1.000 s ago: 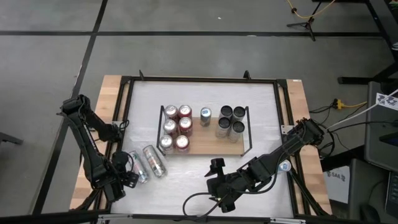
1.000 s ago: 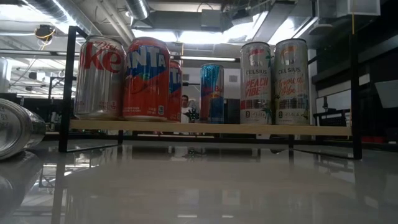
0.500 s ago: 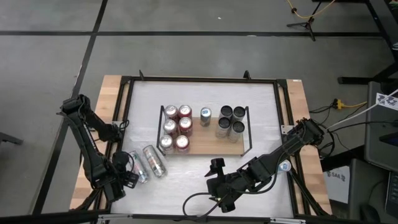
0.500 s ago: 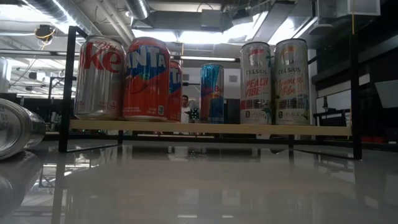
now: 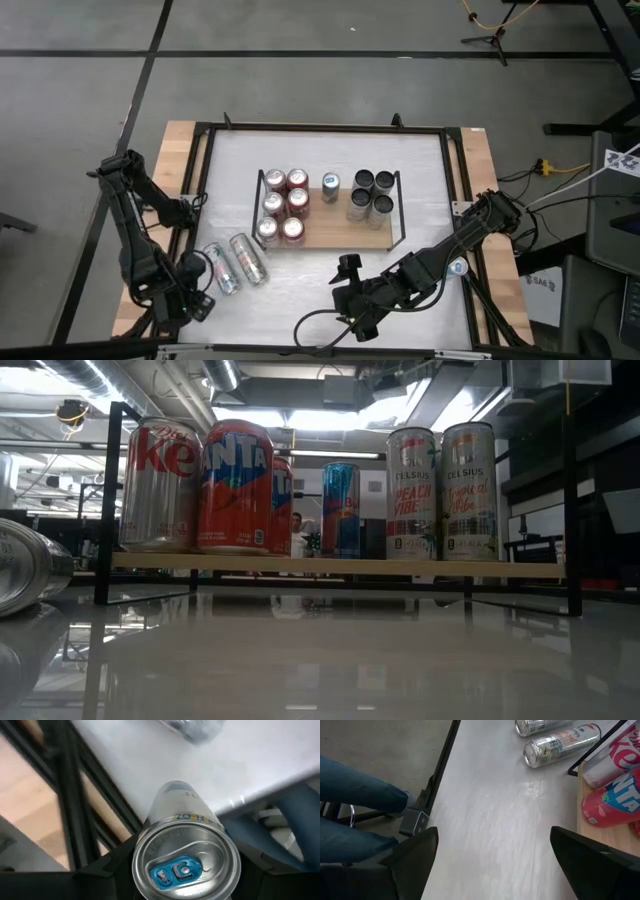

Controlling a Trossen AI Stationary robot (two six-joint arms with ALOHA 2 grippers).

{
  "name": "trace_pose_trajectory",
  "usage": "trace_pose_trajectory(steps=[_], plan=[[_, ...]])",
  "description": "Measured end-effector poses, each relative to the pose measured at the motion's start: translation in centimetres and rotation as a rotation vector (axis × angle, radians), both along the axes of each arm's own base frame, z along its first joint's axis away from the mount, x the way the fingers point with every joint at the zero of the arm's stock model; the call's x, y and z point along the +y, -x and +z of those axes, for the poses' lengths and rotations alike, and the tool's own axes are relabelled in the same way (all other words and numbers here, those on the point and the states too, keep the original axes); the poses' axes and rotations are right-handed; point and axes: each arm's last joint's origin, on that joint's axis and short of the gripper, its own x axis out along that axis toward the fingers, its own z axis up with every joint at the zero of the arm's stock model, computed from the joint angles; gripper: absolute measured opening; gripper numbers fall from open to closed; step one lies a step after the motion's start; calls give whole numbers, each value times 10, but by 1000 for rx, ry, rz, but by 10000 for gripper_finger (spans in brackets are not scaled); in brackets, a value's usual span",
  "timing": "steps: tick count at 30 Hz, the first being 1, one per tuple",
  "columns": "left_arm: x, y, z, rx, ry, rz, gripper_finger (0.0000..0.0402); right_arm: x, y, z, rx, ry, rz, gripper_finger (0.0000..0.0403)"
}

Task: Place canned beverage on shelf
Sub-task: Put the left blue soda can on the shelf and align with the other soda cans

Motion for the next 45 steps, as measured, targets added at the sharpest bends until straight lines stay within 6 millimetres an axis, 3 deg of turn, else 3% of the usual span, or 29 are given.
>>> trace_pose_trajectory(steps=[5,10,23,31,38,45], plan=[[-12,-15,24,-162,167,-65,216,0,1,1,28,-38,-2,381],[-12,-39,32,-372,214,-97,215,2,4,7,83,-123,13,381],[6,-143,16,-799,138,-400,216,4,17,21,150,-231,63,381],[40,-177,19,-927,42,-510,217,10,59,44,121,-146,56,381],[77,-201,53,-1076,-109,-588,217,15,91,55,47,14,32,381],[125,-214,86,-1134,-303,-651,218,23,99,55,22,42,43,381]])
